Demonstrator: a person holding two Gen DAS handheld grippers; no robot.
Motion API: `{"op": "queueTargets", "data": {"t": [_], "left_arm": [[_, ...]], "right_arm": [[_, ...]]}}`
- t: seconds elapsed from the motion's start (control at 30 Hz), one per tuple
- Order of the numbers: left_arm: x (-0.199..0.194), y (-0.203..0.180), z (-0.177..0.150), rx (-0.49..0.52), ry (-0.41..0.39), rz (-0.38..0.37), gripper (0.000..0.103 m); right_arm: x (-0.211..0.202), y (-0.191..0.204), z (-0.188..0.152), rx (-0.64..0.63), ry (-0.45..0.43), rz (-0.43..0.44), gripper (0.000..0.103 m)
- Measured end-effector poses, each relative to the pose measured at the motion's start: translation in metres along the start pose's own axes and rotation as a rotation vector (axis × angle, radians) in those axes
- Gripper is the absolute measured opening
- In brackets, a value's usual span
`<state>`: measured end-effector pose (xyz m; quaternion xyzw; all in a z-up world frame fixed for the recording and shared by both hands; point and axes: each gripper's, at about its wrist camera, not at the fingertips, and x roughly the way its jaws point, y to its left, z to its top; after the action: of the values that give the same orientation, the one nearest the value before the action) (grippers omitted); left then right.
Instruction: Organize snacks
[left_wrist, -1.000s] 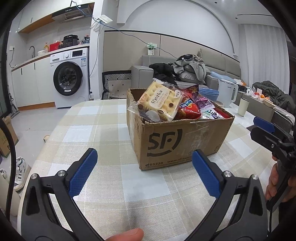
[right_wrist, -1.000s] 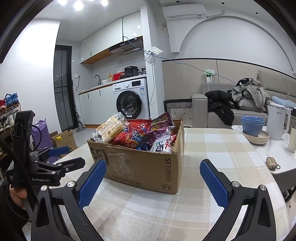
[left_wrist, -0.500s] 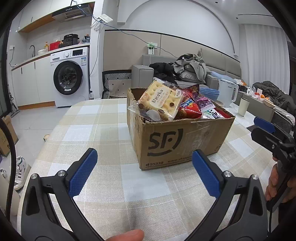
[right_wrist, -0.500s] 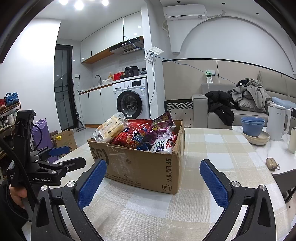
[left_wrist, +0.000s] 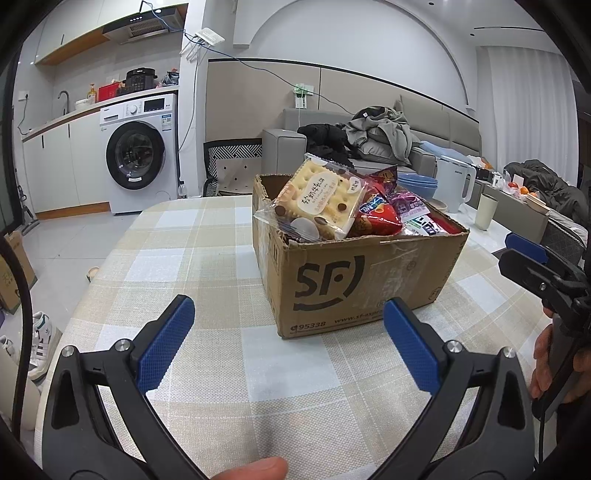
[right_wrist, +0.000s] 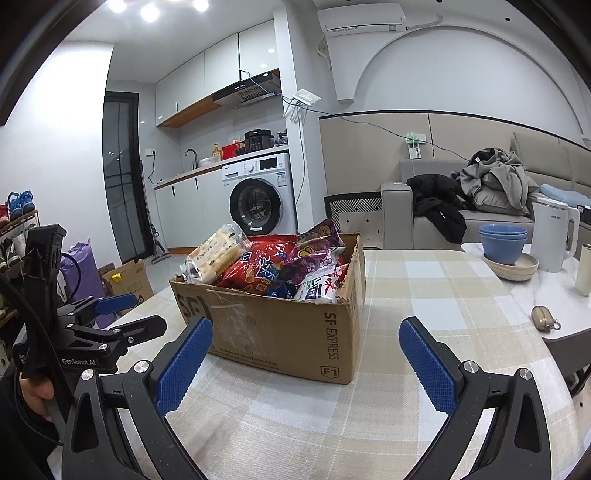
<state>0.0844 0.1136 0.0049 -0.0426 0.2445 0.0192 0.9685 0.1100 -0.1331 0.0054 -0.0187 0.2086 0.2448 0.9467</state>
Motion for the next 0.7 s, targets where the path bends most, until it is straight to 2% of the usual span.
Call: {"op": "queueTargets", "data": {"t": [0.7], "left_arm": [[0.0042,0.0019,-0.0021,-0.006,0.005,0.003,0.102]], "right_arm": [[0.0017,-0.0012,-0.0004,0.003,0.004,0.003,0.103]]}}
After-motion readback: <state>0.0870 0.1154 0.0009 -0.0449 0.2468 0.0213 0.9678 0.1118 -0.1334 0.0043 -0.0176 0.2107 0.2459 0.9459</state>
